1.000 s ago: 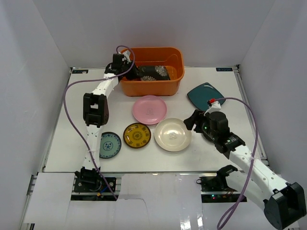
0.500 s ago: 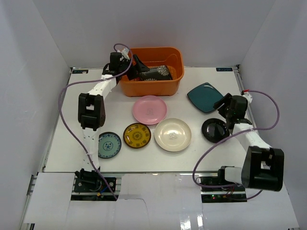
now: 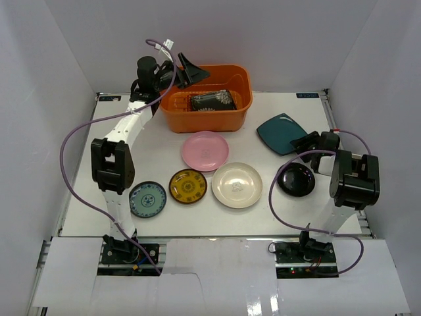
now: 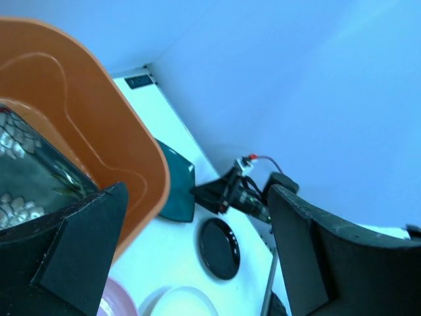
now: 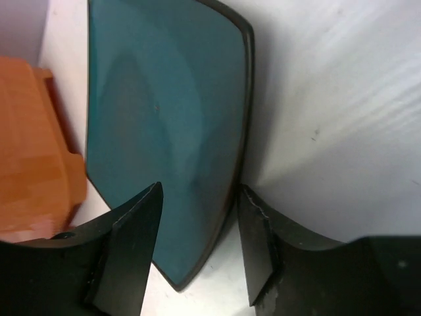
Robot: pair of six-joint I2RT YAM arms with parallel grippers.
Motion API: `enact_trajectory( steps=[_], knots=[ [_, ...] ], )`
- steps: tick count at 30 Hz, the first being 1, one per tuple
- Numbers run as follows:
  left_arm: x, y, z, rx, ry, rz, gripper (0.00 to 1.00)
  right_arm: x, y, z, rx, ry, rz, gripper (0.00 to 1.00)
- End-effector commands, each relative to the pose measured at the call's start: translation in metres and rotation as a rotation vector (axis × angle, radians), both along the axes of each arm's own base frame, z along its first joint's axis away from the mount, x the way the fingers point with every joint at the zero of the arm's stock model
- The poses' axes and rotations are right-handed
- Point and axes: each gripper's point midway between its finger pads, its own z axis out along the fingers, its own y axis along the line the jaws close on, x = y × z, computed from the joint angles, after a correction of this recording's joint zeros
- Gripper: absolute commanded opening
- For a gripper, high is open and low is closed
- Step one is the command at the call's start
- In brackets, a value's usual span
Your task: Place the plates into the plastic bin on the countertop
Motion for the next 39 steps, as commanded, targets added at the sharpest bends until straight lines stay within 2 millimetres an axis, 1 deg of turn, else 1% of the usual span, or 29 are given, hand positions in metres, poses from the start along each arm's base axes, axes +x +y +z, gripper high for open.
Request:
enact_trajectory(
  steps=[1, 2, 3, 4, 6, 8, 9, 10, 13, 15, 16, 18, 19, 20, 21, 22, 23, 24, 26, 27, 28, 29, 30, 31, 32, 34, 36, 38, 39],
  knots=[
    [-0.046, -0.006, 0.052, 0.002, -0.124, -0.052, 0.98, 0.017, 0.011, 0.005, 0.115, -0.06, 0.013, 0.55],
    [-0.051, -0.01, 0.047, 0.011, -0.119, -0.051, 0.98, 0.021, 0.013, -0.001, 0.136, -0.068, 0.012, 0.54],
    [-0.056, -0.011, 0.049, 0.011, -0.122, -0.051, 0.98, 0.022, 0.016, -0.002, 0.181, -0.063, 0.005, 0.53],
    [-0.067, -0.015, 0.057, 0.008, -0.135, -0.06, 0.98, 0.021, 0.019, -0.012, 0.211, -0.043, 0.001, 0.51],
    [-0.076, -0.019, 0.048, 0.012, -0.109, -0.065, 0.98, 0.025, 0.023, -0.01, 0.26, -0.078, 0.003, 0.47],
    [-0.087, -0.033, 0.051, 0.029, -0.104, -0.062, 0.98, 0.022, 0.025, -0.018, 0.325, -0.066, -0.028, 0.33],
    [-0.088, -0.038, 0.048, 0.051, -0.116, -0.057, 0.98, 0.024, 0.022, -0.013, 0.337, -0.096, -0.036, 0.22],
    [-0.09, -0.043, 0.047, 0.062, -0.109, -0.064, 0.98, 0.02, 0.021, -0.014, 0.349, -0.101, -0.046, 0.17],
    [-0.103, -0.064, 0.034, 0.109, -0.073, -0.072, 0.97, 0.022, 0.012, 0.01, 0.366, -0.19, -0.06, 0.08],
    [-0.108, -0.071, 0.023, 0.134, -0.039, -0.075, 0.97, 0.022, 0.007, 0.037, 0.377, -0.27, -0.048, 0.08],
    [-0.115, -0.078, 0.022, 0.14, -0.033, -0.088, 0.97, 0.021, 0.005, 0.057, 0.376, -0.318, -0.037, 0.08],
    [-0.122, -0.085, 0.009, 0.168, 0.006, -0.112, 0.96, 0.014, 0.004, 0.078, 0.384, -0.368, -0.02, 0.08],
    [-0.129, -0.087, 0.001, 0.181, 0.039, -0.141, 0.96, 0.01, 0.004, 0.104, 0.371, -0.429, 0.001, 0.08],
    [-0.133, -0.087, -0.005, 0.186, 0.059, -0.156, 0.95, 0.003, 0.005, 0.112, 0.37, -0.443, 0.007, 0.08],
    [-0.14, -0.084, -0.003, 0.185, 0.065, -0.165, 0.94, -0.002, 0.006, 0.123, 0.36, -0.467, 0.027, 0.08],
    [-0.148, -0.082, -0.022, 0.204, 0.104, -0.17, 0.94, -0.009, 0.009, 0.145, 0.341, -0.517, 0.051, 0.08],
    [-0.153, -0.079, -0.028, 0.213, 0.115, -0.162, 0.93, -0.015, 0.012, 0.153, 0.33, -0.526, 0.064, 0.08],
    [-0.159, -0.076, -0.036, 0.222, 0.126, -0.154, 0.93, -0.022, 0.015, 0.152, 0.304, -0.517, 0.083, 0.08],
    [-0.178, -0.066, -0.057, 0.234, 0.158, -0.143, 0.93, -0.038, 0.02, 0.167, 0.274, -0.53, 0.099, 0.08],
    [-0.184, -0.064, -0.065, 0.236, 0.173, -0.146, 0.93, -0.048, 0.025, 0.162, 0.273, -0.517, 0.116, 0.08],
    [-0.191, -0.063, -0.066, 0.229, 0.163, -0.151, 0.93, -0.057, 0.03, 0.176, 0.249, -0.556, 0.144, 0.08],
    [-0.199, -0.059, -0.086, 0.242, 0.212, -0.152, 0.93, -0.064, 0.034, 0.176, 0.247, -0.548, 0.158, 0.08],
    [-0.203, -0.059, -0.092, 0.241, 0.227, -0.16, 0.93, -0.077, 0.042, 0.18, 0.236, -0.564, 0.199, 0.08],
    [-0.209, -0.061, -0.091, 0.231, 0.218, -0.171, 0.93, -0.083, 0.047, 0.18, 0.229, -0.565, 0.22, 0.08],
    [-0.216, -0.061, -0.103, 0.232, 0.249, -0.18, 0.93, -0.091, 0.054, 0.176, 0.234, -0.542, 0.254, 0.08],
    [-0.223, -0.068, -0.094, 0.188, 0.212, -0.214, 0.94, -0.106, 0.062, 0.178, 0.217, -0.553, 0.289, 0.08],
    [-0.236, -0.071, -0.095, 0.15, 0.24, -0.272, 0.94, -0.118, 0.071, 0.175, 0.226, -0.535, 0.335, 0.08],
    [-0.239, -0.072, -0.09, 0.135, 0.21, -0.277, 0.94, -0.127, 0.08, 0.177, 0.212, -0.544, 0.385, 0.08],
    [-0.238, -0.072, -0.094, 0.143, 0.205, -0.264, 0.94, -0.132, 0.085, 0.176, 0.221, -0.537, 0.411, 0.08]
  ],
)
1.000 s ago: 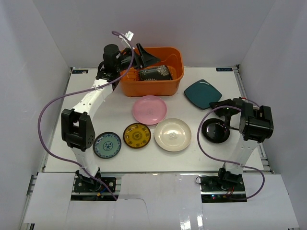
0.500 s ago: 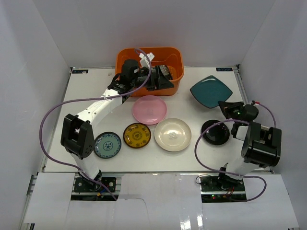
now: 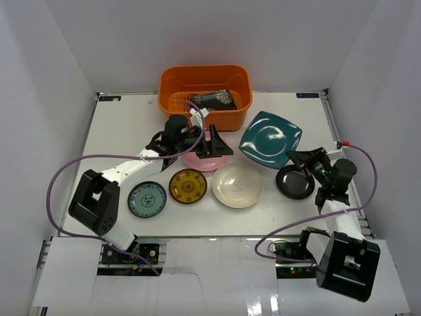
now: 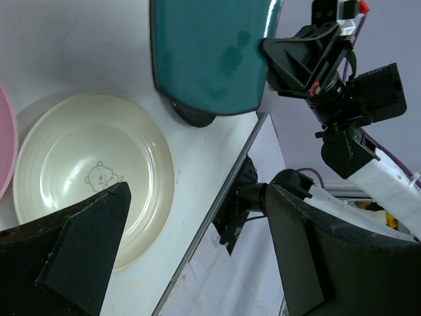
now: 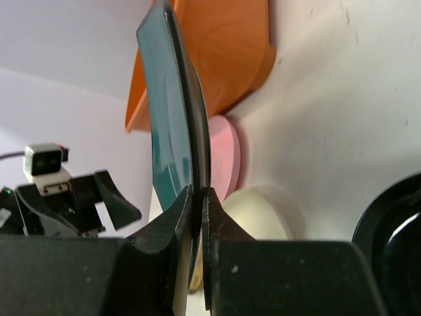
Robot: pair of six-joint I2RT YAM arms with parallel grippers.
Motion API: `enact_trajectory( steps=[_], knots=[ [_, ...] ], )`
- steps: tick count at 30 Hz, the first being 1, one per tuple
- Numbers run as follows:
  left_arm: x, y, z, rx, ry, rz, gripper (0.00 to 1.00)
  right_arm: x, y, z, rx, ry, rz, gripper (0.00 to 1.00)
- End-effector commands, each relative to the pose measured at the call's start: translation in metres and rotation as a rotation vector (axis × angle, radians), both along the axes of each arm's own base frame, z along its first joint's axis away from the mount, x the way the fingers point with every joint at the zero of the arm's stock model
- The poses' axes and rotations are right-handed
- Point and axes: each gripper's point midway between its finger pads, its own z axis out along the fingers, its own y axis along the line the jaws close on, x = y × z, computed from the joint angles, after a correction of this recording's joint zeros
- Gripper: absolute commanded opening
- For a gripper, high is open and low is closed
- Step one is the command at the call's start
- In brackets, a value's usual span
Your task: Place the plates into the plastic bin on the countertop
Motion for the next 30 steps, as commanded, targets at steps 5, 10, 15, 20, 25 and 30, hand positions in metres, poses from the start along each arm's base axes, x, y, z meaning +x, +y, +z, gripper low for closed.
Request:
enact_trajectory(
  steps=[5, 10, 15, 20, 25, 30],
  knots=[
    [-0.003, -0.014, 0.018, -0.063, -0.095, -0.046, 0.88, -0.032, 0.044, 0.033, -0.039, -0.135, 0.235, 0.08],
    [0.011, -0.023, -0.016, -0.004, -0.061, -0.021, 0.81, -0.04, 0.057, 0.036, -0.03, -0.15, 0.279, 0.08],
    [0.016, -0.031, -0.016, -0.017, -0.078, -0.022, 0.57, -0.044, 0.068, 0.035, -0.018, -0.149, 0.317, 0.08],
    [0.009, -0.031, -0.009, -0.042, -0.087, -0.043, 0.1, -0.044, 0.074, 0.03, -0.007, -0.138, 0.337, 0.08],
    [0.005, -0.029, 0.014, -0.107, -0.096, -0.037, 0.0, -0.042, 0.076, 0.021, -0.012, -0.109, 0.339, 0.13],
    [0.016, -0.024, 0.066, -0.199, -0.141, -0.013, 0.0, -0.044, 0.075, 0.021, -0.054, -0.116, 0.346, 0.6]
  ],
)
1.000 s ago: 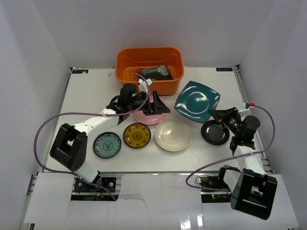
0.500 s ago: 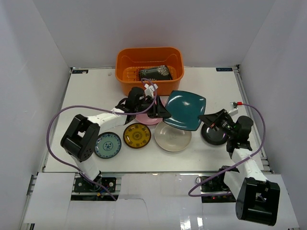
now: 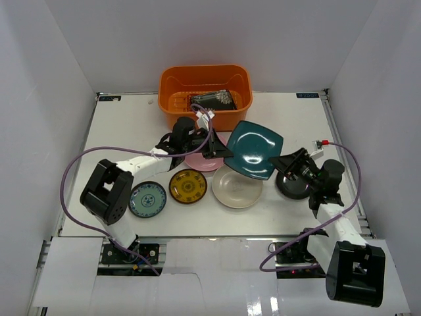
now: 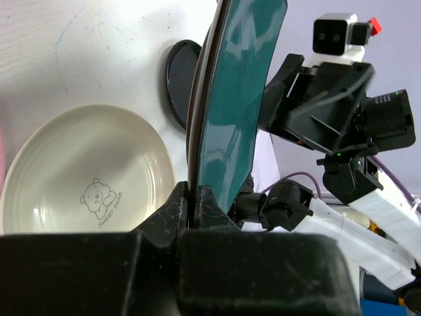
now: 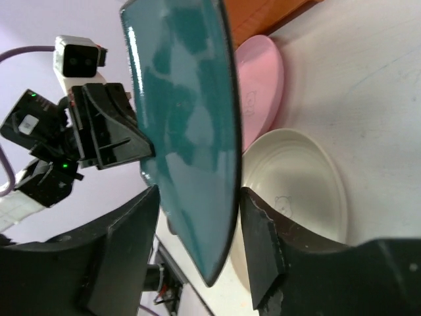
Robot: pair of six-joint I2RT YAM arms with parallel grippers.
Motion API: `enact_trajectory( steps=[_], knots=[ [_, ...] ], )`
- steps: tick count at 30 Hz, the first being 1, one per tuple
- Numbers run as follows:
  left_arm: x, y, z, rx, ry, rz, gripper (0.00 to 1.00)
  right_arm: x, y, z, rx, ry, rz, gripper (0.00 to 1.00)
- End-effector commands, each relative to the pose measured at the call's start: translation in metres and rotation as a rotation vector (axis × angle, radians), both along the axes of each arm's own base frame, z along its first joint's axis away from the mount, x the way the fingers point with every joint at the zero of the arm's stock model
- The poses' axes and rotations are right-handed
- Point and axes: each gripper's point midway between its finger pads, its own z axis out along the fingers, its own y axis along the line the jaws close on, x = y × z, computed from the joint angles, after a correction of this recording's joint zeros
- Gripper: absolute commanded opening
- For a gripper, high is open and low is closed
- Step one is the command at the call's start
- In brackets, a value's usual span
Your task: Place the plates into the plastic bin on the countertop
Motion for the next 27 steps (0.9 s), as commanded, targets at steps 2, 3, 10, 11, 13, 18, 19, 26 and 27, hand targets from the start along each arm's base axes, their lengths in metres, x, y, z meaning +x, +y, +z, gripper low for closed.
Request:
enact_trajectory(
  steps=[2, 3, 10, 11, 13, 18, 19, 26, 27],
  knots=[
    [0.012, 0.004, 0.104, -0.185, -0.183, 0.025, 0.0, -0.004, 0.008, 0.031, -0.041, -0.123, 0.074, 0.68],
    [0.022, 0.011, 0.108, -0.191, -0.183, 0.051, 0.0, -0.006, 0.008, 0.033, -0.058, -0.14, 0.078, 0.74],
    [0.106, 0.062, 0.176, -0.274, -0.243, 0.232, 0.0, -0.015, 0.005, 0.033, -0.137, -0.16, 0.072, 0.78],
    [0.125, 0.077, 0.175, -0.259, -0.225, 0.275, 0.0, -0.018, 0.005, 0.032, -0.143, -0.161, 0.069, 0.78],
    [0.156, 0.085, 0.163, -0.24, -0.194, 0.317, 0.0, -0.021, 0.004, 0.027, -0.159, -0.163, 0.066, 0.78],
    [0.24, 0.116, 0.155, -0.103, -0.181, 0.46, 0.0, -0.023, 0.001, 0.017, -0.202, -0.15, 0.046, 0.77],
    [0.251, 0.119, 0.151, -0.081, -0.181, 0.476, 0.0, -0.021, 0.0, 0.016, -0.22, -0.159, 0.038, 0.77],
    [0.301, 0.146, 0.106, 0.011, -0.133, 0.577, 0.0, -0.021, 0.0, 0.016, -0.276, -0.17, 0.034, 0.76],
    [0.305, 0.146, 0.097, 0.016, -0.122, 0.577, 0.0, -0.022, 0.001, 0.015, -0.282, -0.171, 0.039, 0.76]
  ],
)
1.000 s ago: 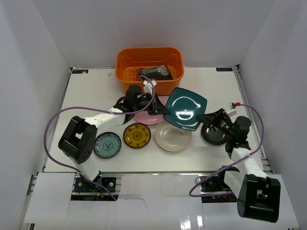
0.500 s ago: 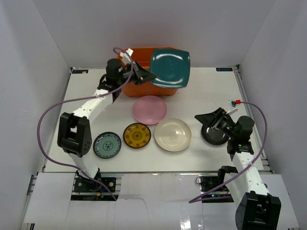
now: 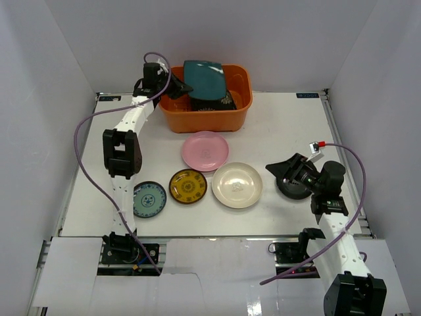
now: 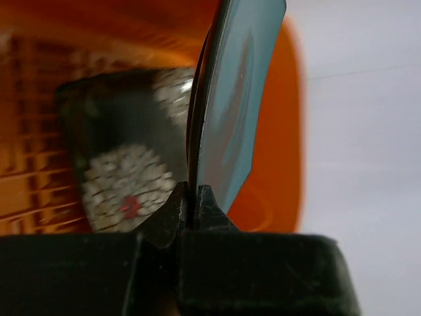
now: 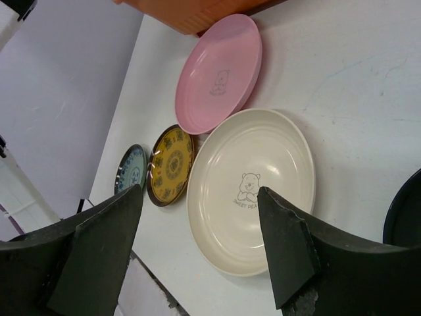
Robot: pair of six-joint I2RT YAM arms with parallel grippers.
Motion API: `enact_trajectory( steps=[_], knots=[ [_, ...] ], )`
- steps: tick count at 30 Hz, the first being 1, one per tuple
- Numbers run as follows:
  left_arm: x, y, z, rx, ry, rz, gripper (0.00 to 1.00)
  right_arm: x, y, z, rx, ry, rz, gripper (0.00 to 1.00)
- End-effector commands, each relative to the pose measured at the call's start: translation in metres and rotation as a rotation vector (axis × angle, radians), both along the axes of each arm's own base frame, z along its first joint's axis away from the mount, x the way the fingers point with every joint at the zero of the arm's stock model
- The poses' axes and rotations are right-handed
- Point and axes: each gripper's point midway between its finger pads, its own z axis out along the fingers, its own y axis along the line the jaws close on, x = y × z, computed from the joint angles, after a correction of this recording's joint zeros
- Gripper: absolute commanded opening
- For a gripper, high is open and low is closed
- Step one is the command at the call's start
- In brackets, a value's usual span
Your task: Place the plates into the plastic bin on the countertop
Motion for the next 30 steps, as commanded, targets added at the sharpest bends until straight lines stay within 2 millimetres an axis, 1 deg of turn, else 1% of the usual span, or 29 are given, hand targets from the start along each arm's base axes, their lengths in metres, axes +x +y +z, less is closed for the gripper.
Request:
enact_trajectory(
  steps=[1, 3, 4, 6, 7, 8, 9, 10, 11, 12, 13, 14, 15, 16, 19, 20, 22, 23, 24, 25, 26, 27, 28, 29, 30],
  knots=[
    [0.0, 0.001, 0.054, -0.013, -0.114, -0.014, 0.0, 0.004, -0.001, 0.014, -0.053, -0.062, -0.002, 0.76],
    [0.004, -0.001, 0.036, -0.02, -0.075, -0.028, 0.0, 0.003, 0.001, 0.011, -0.053, -0.061, 0.002, 0.76],
    [0.003, -0.002, 0.034, -0.024, -0.068, -0.034, 0.0, 0.003, 0.002, 0.011, -0.054, -0.059, 0.003, 0.76],
    [0.004, -0.003, 0.023, -0.024, -0.048, -0.038, 0.0, 0.002, 0.003, 0.009, -0.058, -0.054, 0.011, 0.76],
    [0.004, -0.004, 0.015, -0.025, -0.03, -0.043, 0.0, 0.003, 0.003, 0.008, -0.06, -0.054, 0.004, 0.76],
    [0.003, -0.005, 0.012, -0.027, -0.025, -0.049, 0.0, 0.003, 0.003, 0.009, -0.06, -0.059, -0.001, 0.76],
    [0.002, -0.005, 0.006, -0.026, -0.011, -0.051, 0.0, 0.004, 0.003, 0.007, -0.062, -0.057, -0.005, 0.76],
    [0.001, -0.006, 0.003, -0.024, -0.007, -0.055, 0.05, 0.004, 0.004, 0.007, -0.065, -0.059, -0.005, 0.76],
    [0.001, -0.005, 0.002, -0.021, -0.004, -0.055, 0.14, 0.004, 0.004, 0.005, -0.067, -0.052, -0.002, 0.76],
    [0.0, -0.005, 0.0, -0.017, -0.003, -0.053, 0.42, 0.004, 0.004, 0.003, -0.071, -0.044, -0.004, 0.76],
    [0.0, -0.004, 0.0, -0.013, -0.005, -0.054, 0.59, 0.006, 0.001, 0.001, -0.082, -0.043, -0.025, 0.76],
    [-0.002, -0.004, 0.001, -0.009, -0.005, -0.056, 0.74, 0.008, -0.001, 0.0, -0.091, -0.045, -0.039, 0.77],
    [-0.004, -0.004, 0.003, -0.003, -0.013, -0.06, 0.96, 0.004, 0.006, -0.003, -0.099, -0.036, -0.015, 0.77],
    [-0.006, -0.003, 0.005, 0.001, -0.019, -0.063, 0.98, 0.006, 0.004, -0.005, -0.112, -0.032, -0.03, 0.77],
    [-0.015, -0.004, 0.019, 0.011, -0.055, -0.082, 0.98, 0.008, 0.001, -0.016, -0.149, -0.013, -0.054, 0.79],
    [-0.019, -0.004, 0.029, 0.011, -0.076, -0.091, 0.98, 0.007, 0.003, -0.017, -0.151, -0.009, -0.052, 0.79],
    [-0.023, -0.003, 0.043, 0.018, -0.116, -0.098, 0.98, 0.008, 0.002, -0.02, -0.169, -0.004, -0.063, 0.8],
    [-0.03, -0.002, 0.061, 0.016, -0.151, -0.101, 0.98, 0.008, 0.003, -0.02, -0.178, -0.002, -0.06, 0.8],
    [-0.033, -0.001, 0.071, 0.027, -0.187, -0.104, 0.98, 0.008, 0.002, -0.021, -0.188, 0.0, -0.065, 0.8],
    [-0.036, 0.0, 0.088, 0.031, -0.24, -0.104, 0.98, 0.01, 0.0, -0.022, -0.202, 0.005, -0.083, 0.79],
    [-0.046, 0.003, 0.111, 0.036, -0.294, -0.096, 0.98, 0.009, 0.001, -0.023, -0.22, 0.0, -0.076, 0.79],
    [-0.052, 0.006, 0.124, 0.055, -0.355, -0.092, 0.98, 0.011, -0.001, -0.023, -0.239, 0.001, -0.091, 0.78],
    [-0.057, 0.009, 0.147, 0.059, -0.448, -0.075, 0.98, 0.01, -0.001, -0.024, -0.252, 0.01, -0.092, 0.77],
    [-0.07, 0.019, 0.163, 0.079, -0.488, -0.024, 0.98, 0.01, -0.001, -0.024, -0.265, 0.001, -0.091, 0.76],
    [-0.075, 0.025, 0.18, 0.113, -0.57, 0.003, 0.98, 0.011, -0.002, -0.024, -0.272, -0.001, -0.105, 0.75]
  ],
)
